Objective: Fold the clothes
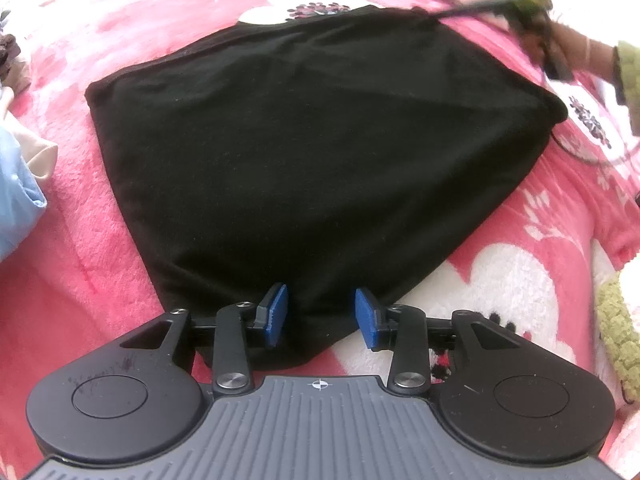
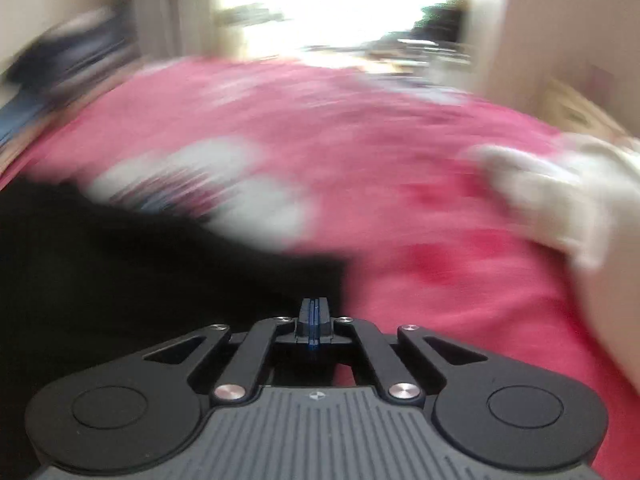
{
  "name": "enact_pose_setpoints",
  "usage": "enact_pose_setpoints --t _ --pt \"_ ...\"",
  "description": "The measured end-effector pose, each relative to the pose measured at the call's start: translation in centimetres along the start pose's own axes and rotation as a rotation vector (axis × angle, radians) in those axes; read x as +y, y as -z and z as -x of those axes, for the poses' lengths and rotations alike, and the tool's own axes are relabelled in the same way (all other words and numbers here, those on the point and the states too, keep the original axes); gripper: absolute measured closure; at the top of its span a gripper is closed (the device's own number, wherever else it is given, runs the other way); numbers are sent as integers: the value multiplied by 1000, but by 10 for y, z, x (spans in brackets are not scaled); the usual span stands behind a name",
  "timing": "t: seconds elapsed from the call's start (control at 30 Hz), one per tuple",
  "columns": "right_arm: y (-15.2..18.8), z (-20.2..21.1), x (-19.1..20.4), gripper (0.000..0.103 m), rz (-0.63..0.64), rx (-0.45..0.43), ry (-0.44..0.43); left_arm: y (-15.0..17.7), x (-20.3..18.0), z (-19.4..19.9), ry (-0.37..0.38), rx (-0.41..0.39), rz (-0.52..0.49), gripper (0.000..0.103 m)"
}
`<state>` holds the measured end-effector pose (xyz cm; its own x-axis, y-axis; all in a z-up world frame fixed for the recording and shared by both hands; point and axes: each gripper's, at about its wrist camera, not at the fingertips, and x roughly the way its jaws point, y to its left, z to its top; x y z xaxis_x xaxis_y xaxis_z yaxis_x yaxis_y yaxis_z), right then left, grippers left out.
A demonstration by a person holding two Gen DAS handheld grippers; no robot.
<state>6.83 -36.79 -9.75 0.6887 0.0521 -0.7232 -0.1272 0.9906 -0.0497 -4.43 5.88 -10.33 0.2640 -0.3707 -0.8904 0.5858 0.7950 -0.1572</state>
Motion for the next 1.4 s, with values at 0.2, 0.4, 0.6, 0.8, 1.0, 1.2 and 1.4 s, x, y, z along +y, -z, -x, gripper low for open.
enact_pose_setpoints --t 0.2,0.4,0.6,0.8,1.0,1.2,1.4 --pt "-22 23 56 97 138 -30 -278 2 2 1 16 -10 14 65" --pt "-27 -21 106 101 269 38 -290 6 3 1 25 -28 10 64" --pt "-64 -11 96 93 146 -12 -311 6 5 0 37 -37 48 62" --pt "-43 -33 144 93 315 47 -411 8 4 -1 40 -42 38 61" --pt "-80 -41 96 88 36 -22 -343 7 4 0 36 -40 41 61" --pt "-53 -42 153 87 328 119 -629 7 5 1 34 -41 31 61" --pt "-83 -48 107 87 53 -37 -265 7 1 1 20 -46 24 61"
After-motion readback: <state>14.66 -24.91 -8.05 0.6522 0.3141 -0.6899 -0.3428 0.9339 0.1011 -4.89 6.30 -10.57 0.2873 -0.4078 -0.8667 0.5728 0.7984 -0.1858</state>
